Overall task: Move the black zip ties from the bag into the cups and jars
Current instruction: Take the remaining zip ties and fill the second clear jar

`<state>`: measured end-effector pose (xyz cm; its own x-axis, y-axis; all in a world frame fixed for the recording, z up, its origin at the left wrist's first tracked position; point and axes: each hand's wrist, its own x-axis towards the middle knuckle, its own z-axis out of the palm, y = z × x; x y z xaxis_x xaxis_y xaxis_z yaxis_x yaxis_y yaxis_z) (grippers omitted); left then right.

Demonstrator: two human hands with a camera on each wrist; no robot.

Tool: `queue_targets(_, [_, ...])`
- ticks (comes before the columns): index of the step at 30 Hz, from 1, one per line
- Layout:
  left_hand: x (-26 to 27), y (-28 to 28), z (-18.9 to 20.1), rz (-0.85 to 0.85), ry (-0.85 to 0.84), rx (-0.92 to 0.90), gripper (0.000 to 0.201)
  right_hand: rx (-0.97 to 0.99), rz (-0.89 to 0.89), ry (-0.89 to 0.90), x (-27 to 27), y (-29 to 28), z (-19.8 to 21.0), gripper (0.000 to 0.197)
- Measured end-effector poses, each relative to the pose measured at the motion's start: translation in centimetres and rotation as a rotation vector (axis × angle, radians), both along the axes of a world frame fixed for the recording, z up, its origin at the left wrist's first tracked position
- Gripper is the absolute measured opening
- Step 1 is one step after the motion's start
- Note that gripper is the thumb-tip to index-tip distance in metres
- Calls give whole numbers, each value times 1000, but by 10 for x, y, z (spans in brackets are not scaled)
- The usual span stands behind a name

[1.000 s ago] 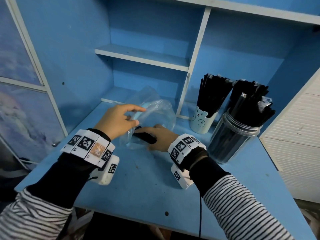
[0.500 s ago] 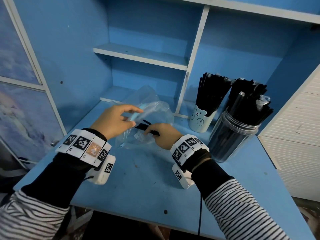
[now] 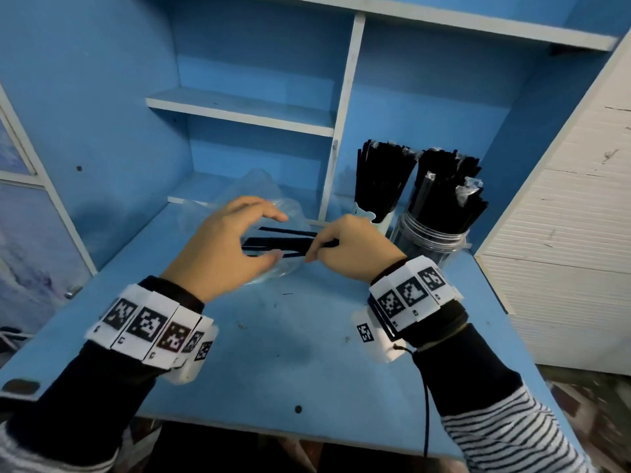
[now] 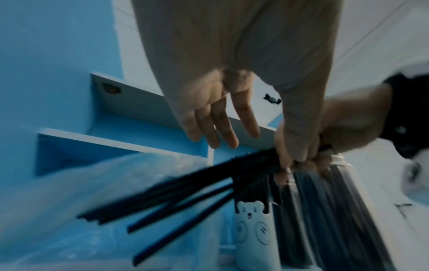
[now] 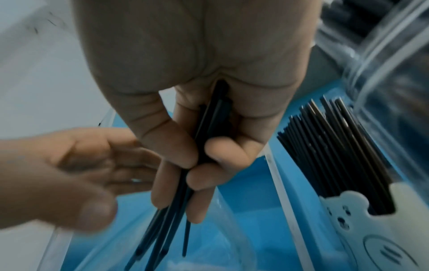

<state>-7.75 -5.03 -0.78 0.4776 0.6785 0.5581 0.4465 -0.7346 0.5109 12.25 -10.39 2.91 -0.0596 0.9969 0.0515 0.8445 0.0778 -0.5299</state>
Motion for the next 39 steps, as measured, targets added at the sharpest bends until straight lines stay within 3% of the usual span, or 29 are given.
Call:
queue_targets(3, [28,-6,-3,-173,114,-28,62,0,-2,-8,3,-16,18,28])
queue_targets(6, [56,-11,-12,-212,88,-121,52,-31,25,-54,8,-29,30,26])
queue_targets(9, [77,-15,-22,-135,17,-195,22,-49,43,-60,19,-42,41,28])
queue_targets(12, [94,-19,-23,-42,-17,-315,41,-5,60,-66,28,-54,49,28])
queue_targets(15, [109,-22,-18,-48,-147,-536,51,272,57,-90,36,-56,50,29])
queue_targets(18, [121,-26,-10,-194,-292,-707,52,568,72,9,36,-52,47,41])
queue_targets(22, [130,-35,-2,-251,-210,-722,39,715,111,57,30,-44,38,44])
queue_targets(26, [132,-30,-11,-180,-109,-713,33,599,106,-18,29,-38,19,37])
queue_targets(28, [129,-26,-19,-177,37,-743,30,518,89,-87,30,-35,6,36])
queue_targets(32, [120,-24,-29,-172,193,-770,29,509,48,-93,31,-33,-3,36])
queue_targets(35, [117,-26,-27,-157,137,-809,41,494,63,-67,29,-34,3,49])
queue_targets(39, [121,-34,-14,-75,-92,-814,43,714,-121,18,34,-41,12,78])
